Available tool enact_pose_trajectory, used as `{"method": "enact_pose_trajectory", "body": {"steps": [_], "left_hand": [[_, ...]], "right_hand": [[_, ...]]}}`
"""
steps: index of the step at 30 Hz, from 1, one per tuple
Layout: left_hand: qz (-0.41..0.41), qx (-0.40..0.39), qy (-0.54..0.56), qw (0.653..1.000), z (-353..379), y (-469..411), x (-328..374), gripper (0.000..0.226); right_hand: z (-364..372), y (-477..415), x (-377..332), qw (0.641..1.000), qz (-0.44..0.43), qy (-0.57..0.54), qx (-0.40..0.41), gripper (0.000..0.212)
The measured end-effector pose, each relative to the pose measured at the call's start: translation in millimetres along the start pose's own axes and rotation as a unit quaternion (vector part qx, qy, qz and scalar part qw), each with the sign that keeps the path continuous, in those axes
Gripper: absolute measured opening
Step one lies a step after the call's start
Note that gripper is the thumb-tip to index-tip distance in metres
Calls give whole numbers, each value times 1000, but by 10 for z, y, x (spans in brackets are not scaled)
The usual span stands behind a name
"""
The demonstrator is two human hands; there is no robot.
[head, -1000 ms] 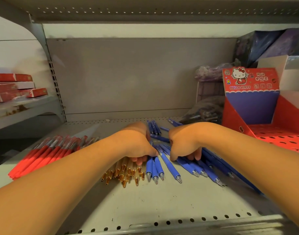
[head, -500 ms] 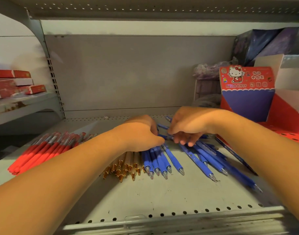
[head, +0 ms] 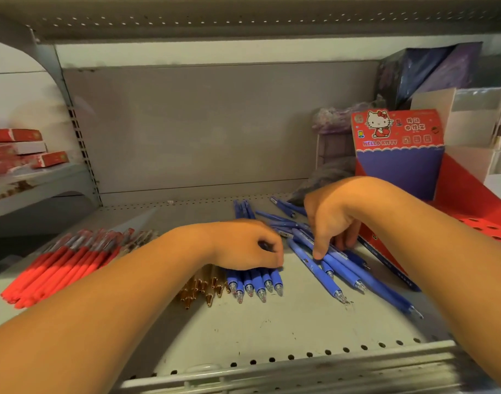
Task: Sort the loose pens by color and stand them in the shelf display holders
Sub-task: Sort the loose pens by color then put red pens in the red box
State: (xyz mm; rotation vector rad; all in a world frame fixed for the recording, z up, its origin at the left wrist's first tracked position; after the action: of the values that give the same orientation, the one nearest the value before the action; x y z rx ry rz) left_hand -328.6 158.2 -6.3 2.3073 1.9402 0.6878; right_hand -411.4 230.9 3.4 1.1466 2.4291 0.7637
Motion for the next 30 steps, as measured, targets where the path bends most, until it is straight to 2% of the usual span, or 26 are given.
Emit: {"method": "enact_pose_trajectory", "body": {"steps": [5, 8, 10, 12, 15, 19, 21, 23, 26, 28, 30], "left_hand": [[7, 10, 9, 1000, -45, 74, -67, 24], [-22, 53, 5, 998, -160, 99, -104, 29], [-54, 109, 49, 991, -281, 129, -191, 34], [-74, 153, 138, 976, -333, 153, -298, 37], [-57, 195, 307, 930, -303, 142, -391, 29], [-28, 282, 509, 812, -378, 301, -540, 30], [-29, 303, 544, 782, -436, 403, -615, 23], [-30, 316, 555, 769, -489, 496, -673, 14], [-45, 333, 539, 772, -543, 587, -753, 11], [-69, 326, 498, 801, -537, 582, -761, 11], [-118, 304, 415, 850, -504, 538, -770, 7]], "right_hand": [[-43, -52, -103, 999, -36, -21, 30, 25], [-46, -68, -191, 996, -62, -42, 37, 20], [-71, -50, -251, 993, -86, -62, 43, 18], [-116, -16, -313, 988, -114, -88, 57, 18], [-212, 44, -420, 973, -168, -130, 92, 16], [-299, 141, -545, 945, -244, -181, 120, 5], [-364, 172, -542, 915, -285, -254, 130, 20], [-395, 158, -493, 880, -308, -339, 124, 37], [-457, 142, -437, 861, -311, -374, 150, 31], [-500, 130, -400, 867, -301, -354, 180, 20], [-493, 82, -370, 882, -276, -324, 201, 15]]}}
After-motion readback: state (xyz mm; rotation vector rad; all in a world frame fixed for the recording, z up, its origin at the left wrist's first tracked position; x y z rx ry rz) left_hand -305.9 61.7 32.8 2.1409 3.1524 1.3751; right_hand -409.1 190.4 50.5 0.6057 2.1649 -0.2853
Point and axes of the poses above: each hand's wrist, its own y-axis away from the middle knuckle, its own z-axis out of the palm, x = y × z, the point moved 10 cm from there along -y, towards the middle knuckle, and after that the axes turned 14 degrees about -x, right-handed, at the moved point
